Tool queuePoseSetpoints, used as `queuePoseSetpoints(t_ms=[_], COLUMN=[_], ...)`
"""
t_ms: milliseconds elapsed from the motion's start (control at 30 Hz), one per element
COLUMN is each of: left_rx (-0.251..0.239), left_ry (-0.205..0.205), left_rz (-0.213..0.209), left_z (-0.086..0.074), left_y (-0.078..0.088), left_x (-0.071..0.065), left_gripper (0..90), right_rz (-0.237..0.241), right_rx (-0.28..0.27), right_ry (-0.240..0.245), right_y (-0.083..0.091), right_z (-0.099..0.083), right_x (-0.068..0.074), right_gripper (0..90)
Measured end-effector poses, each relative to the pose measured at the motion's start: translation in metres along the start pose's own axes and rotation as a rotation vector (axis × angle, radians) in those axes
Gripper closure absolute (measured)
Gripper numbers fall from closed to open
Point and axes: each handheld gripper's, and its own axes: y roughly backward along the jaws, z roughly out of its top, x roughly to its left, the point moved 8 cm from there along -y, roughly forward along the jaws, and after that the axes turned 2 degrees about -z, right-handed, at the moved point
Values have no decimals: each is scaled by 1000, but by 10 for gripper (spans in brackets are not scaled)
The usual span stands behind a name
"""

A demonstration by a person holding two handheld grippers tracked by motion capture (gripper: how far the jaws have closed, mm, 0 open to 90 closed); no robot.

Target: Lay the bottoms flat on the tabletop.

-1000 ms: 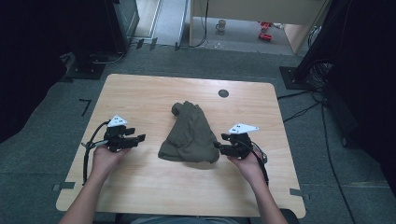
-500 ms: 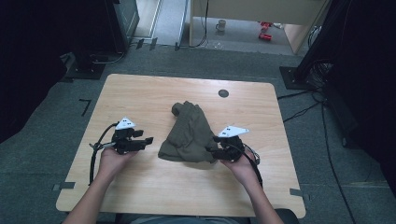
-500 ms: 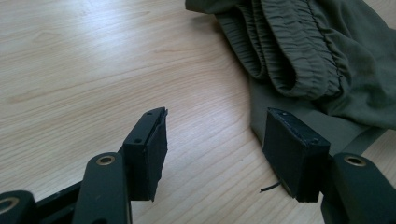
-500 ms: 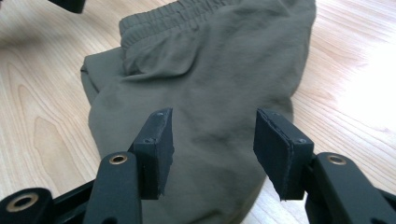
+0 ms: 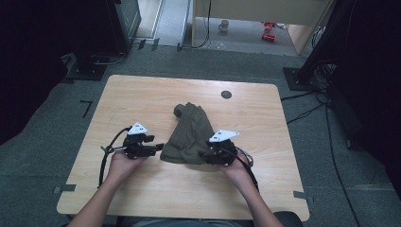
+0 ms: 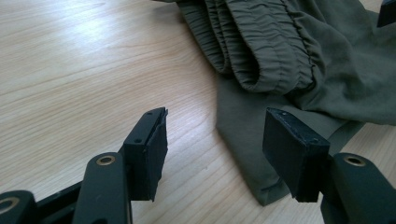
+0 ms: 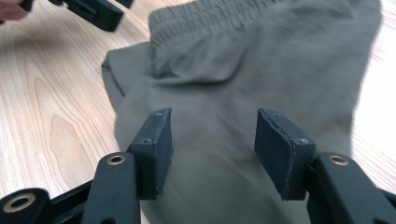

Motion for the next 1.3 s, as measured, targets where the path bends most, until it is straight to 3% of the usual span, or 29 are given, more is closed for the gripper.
queuePoseSetpoints(t_ms=[333, 600, 767, 867, 933, 1033, 1133, 1300], left_rx=[26, 35, 48, 51, 53, 53, 57, 69], left_ry=[-22, -30, -30, -32, -40, -53, -54, -65], left_rz=[-8, -18, -24, -17, -13, -10, 0, 26], left_z=[-6, -9, -11, -11, -12, -12, -12, -11], left_y=[-15, -25, -28, -29, -29, -29, -30, -30], left_x=[-10, -14, -14, -16, -17, -18, -19, -18], left_gripper=[419, 439, 466, 491, 511, 564, 627, 791], right_rz=[25, -12, -69, -97, -87, -73, -50, -57], right_rx=[18, 36, 38, 40, 42, 43, 32, -1], right_ry=[19, 54, 111, 127, 96, 58, 19, 11], right_y=[-24, -45, -47, -47, -46, -44, -40, -31], right_z=[2, -4, -6, -7, -7, -7, -4, 3], right_x=[17, 23, 22, 19, 17, 14, 12, 9], right_gripper=[430, 429, 530, 677, 784, 852, 869, 875])
